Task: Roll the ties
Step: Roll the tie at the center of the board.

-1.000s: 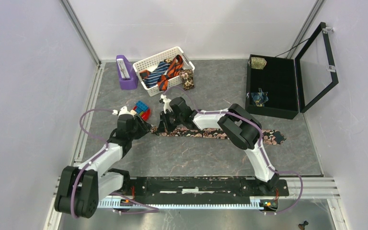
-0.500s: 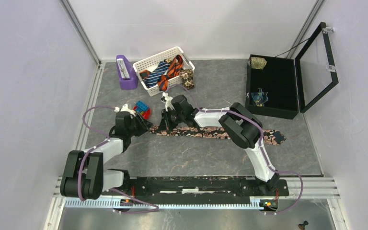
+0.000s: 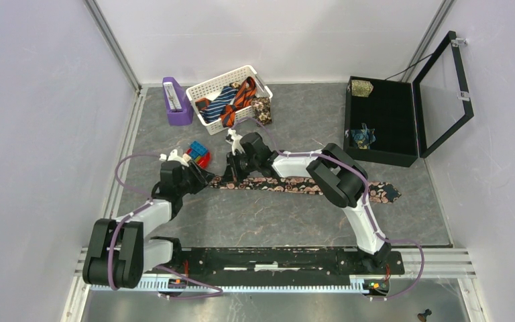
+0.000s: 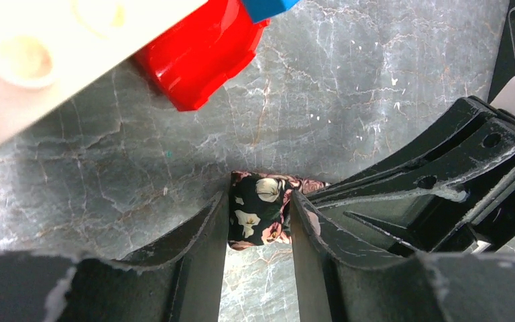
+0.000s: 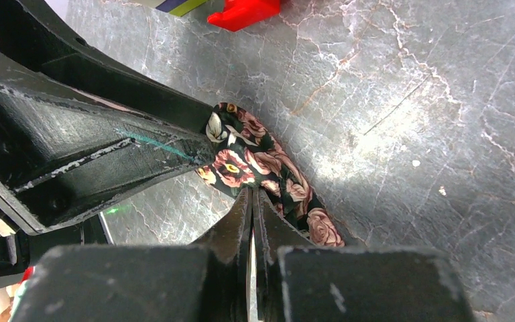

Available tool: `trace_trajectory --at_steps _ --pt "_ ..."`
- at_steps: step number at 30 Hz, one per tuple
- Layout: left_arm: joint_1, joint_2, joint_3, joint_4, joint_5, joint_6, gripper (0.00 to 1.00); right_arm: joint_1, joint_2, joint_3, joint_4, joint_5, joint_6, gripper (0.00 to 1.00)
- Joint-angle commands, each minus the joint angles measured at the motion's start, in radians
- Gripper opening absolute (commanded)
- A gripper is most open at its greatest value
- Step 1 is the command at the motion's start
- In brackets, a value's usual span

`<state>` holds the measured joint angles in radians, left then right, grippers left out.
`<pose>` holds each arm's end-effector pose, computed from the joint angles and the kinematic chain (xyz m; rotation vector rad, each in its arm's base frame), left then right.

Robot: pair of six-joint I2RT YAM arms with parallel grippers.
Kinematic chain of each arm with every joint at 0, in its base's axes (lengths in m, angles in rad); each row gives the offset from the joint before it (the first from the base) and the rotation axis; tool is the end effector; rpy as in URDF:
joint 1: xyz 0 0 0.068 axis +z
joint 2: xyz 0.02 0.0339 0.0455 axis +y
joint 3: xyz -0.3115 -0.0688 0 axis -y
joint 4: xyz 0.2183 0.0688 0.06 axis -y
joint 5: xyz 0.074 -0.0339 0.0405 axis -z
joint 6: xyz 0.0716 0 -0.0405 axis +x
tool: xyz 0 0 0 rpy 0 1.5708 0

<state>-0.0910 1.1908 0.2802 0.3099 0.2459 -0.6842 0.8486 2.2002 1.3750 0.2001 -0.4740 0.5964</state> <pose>0.2016 -0.0359 0.1861 -0.5138 2.1791 -0.7007 0.3108 0.4022 0.1651 -0.6028 2.3701 1.2608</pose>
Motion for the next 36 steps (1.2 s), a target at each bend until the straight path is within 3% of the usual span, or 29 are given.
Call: trace_trajectory --at_steps 1,13,21,29,36 --pt "0.005 -0.04 -0.042 0.03 0.003 -0.074 0.45 0.01 -0.031 0.021 0.016 -0.014 -0.002 0.04" --pt "0.005 -0.078 -0.056 -0.03 -0.067 -0.115 0.5 0.032 -0.031 0.018 0.017 -0.012 0.007 0.04" --pt "0.004 -0.054 -0.068 0.018 -0.042 -0.107 0.4 0.032 -0.031 0.013 0.023 -0.009 0.012 0.04" --pt "0.003 0.002 -0.068 0.07 -0.013 -0.103 0.36 0.032 -0.025 0.01 0.026 -0.01 0.01 0.04" --pt "0.003 0.036 -0.066 0.108 0.001 -0.094 0.19 0.032 -0.023 0.009 0.03 -0.009 0.012 0.04"
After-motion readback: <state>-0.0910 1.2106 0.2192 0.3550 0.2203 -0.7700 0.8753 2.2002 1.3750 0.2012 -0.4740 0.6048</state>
